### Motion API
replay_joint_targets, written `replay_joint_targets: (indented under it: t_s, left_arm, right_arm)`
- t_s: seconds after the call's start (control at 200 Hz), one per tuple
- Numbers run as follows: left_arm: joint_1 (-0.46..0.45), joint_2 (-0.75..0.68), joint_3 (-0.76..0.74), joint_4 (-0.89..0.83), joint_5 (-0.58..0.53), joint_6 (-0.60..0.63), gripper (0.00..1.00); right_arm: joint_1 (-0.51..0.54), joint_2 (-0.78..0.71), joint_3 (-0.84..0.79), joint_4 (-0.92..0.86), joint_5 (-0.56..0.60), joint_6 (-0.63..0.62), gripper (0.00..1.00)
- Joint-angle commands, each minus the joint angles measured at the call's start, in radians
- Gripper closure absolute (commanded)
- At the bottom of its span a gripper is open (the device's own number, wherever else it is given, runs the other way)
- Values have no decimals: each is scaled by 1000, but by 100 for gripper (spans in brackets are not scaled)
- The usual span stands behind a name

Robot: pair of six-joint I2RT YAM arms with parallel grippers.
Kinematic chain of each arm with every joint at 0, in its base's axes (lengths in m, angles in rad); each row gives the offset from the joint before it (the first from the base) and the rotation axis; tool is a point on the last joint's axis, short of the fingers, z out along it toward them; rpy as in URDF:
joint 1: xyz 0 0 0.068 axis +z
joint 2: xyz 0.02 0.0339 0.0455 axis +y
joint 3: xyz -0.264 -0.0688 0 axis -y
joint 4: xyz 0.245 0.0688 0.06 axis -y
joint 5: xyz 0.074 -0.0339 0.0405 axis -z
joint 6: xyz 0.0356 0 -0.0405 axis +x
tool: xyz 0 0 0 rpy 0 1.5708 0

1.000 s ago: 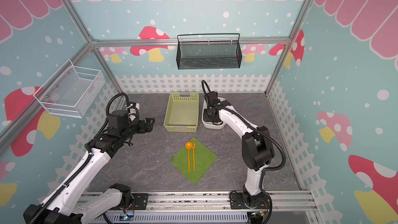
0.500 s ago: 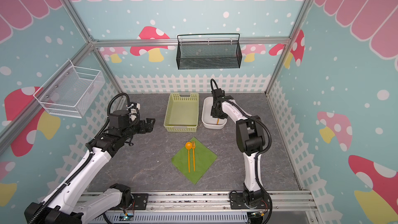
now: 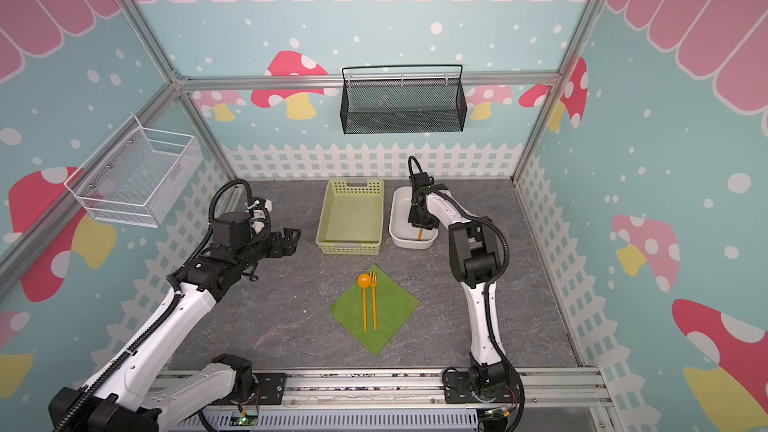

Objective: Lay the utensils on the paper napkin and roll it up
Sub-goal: 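Lower the right gripper into the tub and grasp the orange knife handle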

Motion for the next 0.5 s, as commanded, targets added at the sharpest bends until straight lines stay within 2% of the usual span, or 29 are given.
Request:
replay_joint_targets:
  t_s: [0.0, 0.495]
  left_arm:
    - [7, 4, -10, 8, 13, -10, 6]
    - [7, -2, -11, 8, 13, -9, 6]
  right_arm:
    - [-6, 37, 30, -40, -5, 12, 73]
    - [-6, 98, 33, -50, -28, 11, 78]
